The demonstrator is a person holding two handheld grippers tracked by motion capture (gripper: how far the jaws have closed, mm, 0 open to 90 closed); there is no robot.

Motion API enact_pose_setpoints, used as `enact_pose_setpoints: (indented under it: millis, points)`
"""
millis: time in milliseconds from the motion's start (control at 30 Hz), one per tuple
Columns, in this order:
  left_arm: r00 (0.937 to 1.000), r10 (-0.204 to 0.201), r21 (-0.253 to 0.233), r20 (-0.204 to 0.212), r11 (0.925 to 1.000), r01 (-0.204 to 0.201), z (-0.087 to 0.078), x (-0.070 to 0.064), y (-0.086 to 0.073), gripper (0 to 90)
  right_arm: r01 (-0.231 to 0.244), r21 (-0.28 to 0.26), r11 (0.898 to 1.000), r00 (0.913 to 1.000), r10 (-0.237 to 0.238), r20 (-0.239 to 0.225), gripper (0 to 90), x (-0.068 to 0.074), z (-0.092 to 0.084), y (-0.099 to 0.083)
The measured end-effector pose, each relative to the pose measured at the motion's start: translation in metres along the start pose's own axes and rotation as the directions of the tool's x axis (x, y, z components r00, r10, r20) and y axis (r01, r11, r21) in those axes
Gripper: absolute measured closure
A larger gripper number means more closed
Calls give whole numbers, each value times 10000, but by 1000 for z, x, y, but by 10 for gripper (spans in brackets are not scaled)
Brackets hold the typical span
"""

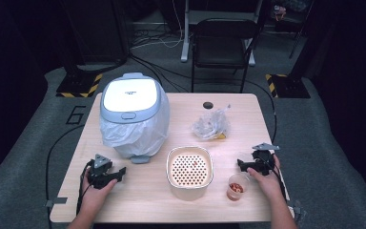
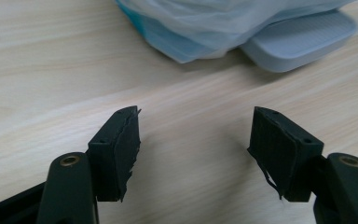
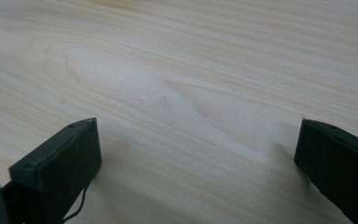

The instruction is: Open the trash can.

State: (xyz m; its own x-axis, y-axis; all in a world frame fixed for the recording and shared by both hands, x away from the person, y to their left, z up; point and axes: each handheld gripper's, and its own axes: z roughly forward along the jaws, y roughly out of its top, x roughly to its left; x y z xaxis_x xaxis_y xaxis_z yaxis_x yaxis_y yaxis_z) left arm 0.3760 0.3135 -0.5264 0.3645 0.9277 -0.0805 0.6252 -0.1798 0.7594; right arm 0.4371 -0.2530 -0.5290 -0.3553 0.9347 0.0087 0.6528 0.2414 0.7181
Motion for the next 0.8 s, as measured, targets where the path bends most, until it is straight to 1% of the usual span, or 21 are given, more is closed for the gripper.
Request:
enact_pose_setpoints:
  millis: [33,67,100,133,200,233,267,300,333,367,400,467,500,533,567,600,667,700,767,800]
  points:
    - [9997,-162,12,170,9999,162,-1,-2,2,350,0,0,10000,10000,0,1,0,0,0,0]
    - [9997,-118,-22,208,9999,119,-2,-4,3,377,1,-1,10000,10000,-1,1,0,0,0,0]
    - [9997,-127,-98,217,9999,129,-3,-6,5,389,-5,-2,10000,10000,5,2,0,0,0,0]
    - [9998,-93,-65,171,9999,94,-4,-9,7,390,-6,0,10000,10000,6,2,0,0,0,0]
    - [9997,-217,-177,89,9996,219,-5,-17,11,404,-2,-1,10000,10000,2,2,0,0,0,0]
    - [9995,-311,-115,24,9994,311,-6,-20,13,407,19,-9,10000,10000,-19,3,0,0,0,0]
    - [9992,-401,-192,64,9990,402,-5,-23,15,406,22,-8,10000,10000,-22,2,0,0,0,0]
    - [9986,-512,-146,128,9986,514,-3,-26,17,408,21,-10,10000,10000,-21,3,0,0,0,0]
    - [9986,-516,-113,102,9986,517,-2,-30,19,408,11,-8,10000,10000,-11,3,0,0,0,0]
    - [9985,-545,-159,49,9984,546,-1,-34,20,407,6,0,10000,10000,-6,1,0,0,0,0]
    - [9990,-440,-256,10,9987,440,0,-37,21,408,19,-10,10000,10000,-19,3,0,0,0,0]
    - [9997,-246,-262,-61,9994,244,1,-44,24,409,-9,7,10000,10000,9,0,0,0,0,0]
    - [9997,-152,-334,-207,9993,146,1,-47,25,407,50,33,10000,10000,-50,-1,0,0,0,0]
    - [9988,-276,-349,-397,9990,262,1,-51,26,396,47,35,10000,10000,-47,-4,0,0,0,0]
    - [9985,-254,-399,-489,9989,234,2,-54,27,397,48,28,10000,10000,-48,-6,0,0,-1,0]
    - [9979,-115,-465,-641,9989,85,1,-56,29,394,49,27,10000,10000,-49,-8,0,0,-1,0]
    - [9956,-218,-599,-915,9981,164,4,-60,30,338,53,27,10000,10000,-53,-12,0,0,-1,-1]
    - [9957,-351,-596,-854,9978,300,6,-63,31,319,56,24,10000,10000,-56,-13,0,0,-1,-1]
    - [9960,-406,-471,-800,9982,369,9,-66,32,308,53,23,10000,10000,-53,-12,0,0,-1,-1]
    - [9950,-418,-476,-905,9982,376,11,-68,32,298,56,25,10000,10000,-56,-16,0,0,-1,-1]
